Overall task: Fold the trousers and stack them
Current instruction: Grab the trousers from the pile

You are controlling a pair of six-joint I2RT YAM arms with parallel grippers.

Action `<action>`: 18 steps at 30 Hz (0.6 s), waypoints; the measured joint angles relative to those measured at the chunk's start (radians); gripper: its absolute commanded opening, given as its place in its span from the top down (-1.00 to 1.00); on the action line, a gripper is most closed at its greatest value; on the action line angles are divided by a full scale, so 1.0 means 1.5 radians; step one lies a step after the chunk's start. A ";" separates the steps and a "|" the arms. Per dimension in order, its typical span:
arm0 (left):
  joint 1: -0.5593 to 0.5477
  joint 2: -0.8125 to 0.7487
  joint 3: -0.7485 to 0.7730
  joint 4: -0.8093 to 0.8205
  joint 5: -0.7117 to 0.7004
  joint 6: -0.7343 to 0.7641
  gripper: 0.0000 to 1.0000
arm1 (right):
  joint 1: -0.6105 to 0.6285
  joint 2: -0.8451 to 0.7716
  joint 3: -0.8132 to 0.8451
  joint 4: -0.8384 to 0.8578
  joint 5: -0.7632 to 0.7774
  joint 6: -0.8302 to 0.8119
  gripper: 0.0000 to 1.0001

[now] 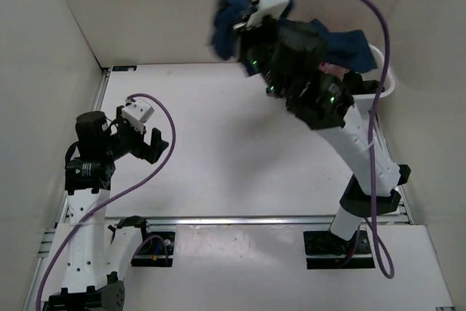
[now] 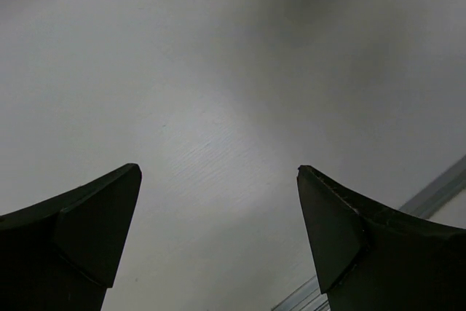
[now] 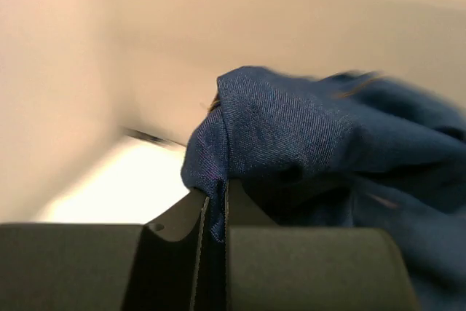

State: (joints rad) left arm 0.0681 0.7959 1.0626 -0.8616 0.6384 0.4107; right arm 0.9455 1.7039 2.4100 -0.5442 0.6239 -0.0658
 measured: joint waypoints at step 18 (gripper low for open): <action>0.010 -0.092 0.224 0.045 -0.194 -0.063 -1.00 | -0.123 0.017 -0.299 -0.005 -0.104 0.247 -0.19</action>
State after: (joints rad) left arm 0.0834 0.6579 1.3991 -0.7948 0.3481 0.3157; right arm 0.7612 1.7287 1.9617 -0.5522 0.4679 0.3046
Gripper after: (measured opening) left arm 1.000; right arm 0.356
